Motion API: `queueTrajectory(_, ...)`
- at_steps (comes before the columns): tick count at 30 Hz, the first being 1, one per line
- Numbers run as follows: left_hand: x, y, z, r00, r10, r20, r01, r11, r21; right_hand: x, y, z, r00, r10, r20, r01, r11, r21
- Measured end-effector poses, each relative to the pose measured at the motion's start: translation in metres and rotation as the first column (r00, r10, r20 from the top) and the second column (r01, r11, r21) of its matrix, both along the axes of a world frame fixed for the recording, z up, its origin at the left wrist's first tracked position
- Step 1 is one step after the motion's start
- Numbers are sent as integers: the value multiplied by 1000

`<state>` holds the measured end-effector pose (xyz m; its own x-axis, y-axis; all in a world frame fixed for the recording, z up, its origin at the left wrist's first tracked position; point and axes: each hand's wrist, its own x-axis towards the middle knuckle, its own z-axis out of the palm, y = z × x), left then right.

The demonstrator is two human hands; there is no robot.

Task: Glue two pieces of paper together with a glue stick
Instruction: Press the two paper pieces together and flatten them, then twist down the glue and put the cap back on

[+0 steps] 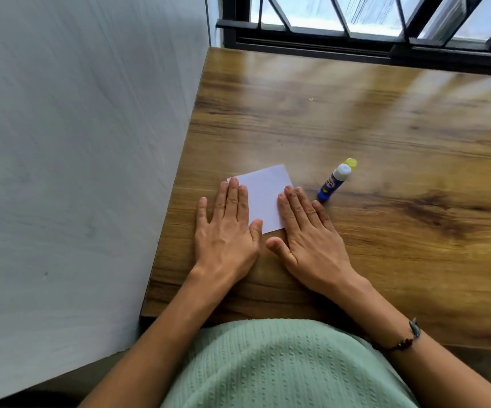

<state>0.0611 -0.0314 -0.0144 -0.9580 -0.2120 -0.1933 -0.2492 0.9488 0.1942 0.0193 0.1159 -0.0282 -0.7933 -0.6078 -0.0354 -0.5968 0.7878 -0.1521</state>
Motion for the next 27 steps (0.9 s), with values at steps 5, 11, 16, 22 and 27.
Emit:
queueTrajectory(5, 6, 1, 3, 999, 32, -10, -32, 999, 5, 13, 30, 0, 996, 77, -37, -79, 994, -69)
queueTrajectory(11, 3, 14, 10, 934, 54, -354, -28, 996, 80, 14, 51, 15, 884, -399, 243, 438, 529, -727)
queueTrajectory(16, -27, 46, 23, 923, 97, -373, 131, 831, 540, -11, 41, 23, 798, -513, 317, 559, 431, -708)
queueTrajectory(22, -64, 80, 30, 919, 170, -356, 151, 682, 716, -26, 19, 28, 830, -486, 276, 512, 464, -723)
queueTrajectory(27, -74, 80, 34, 895, 264, -359, 101, 664, 741, -31, 21, 32, 799, -437, 412, 576, 362, -732)
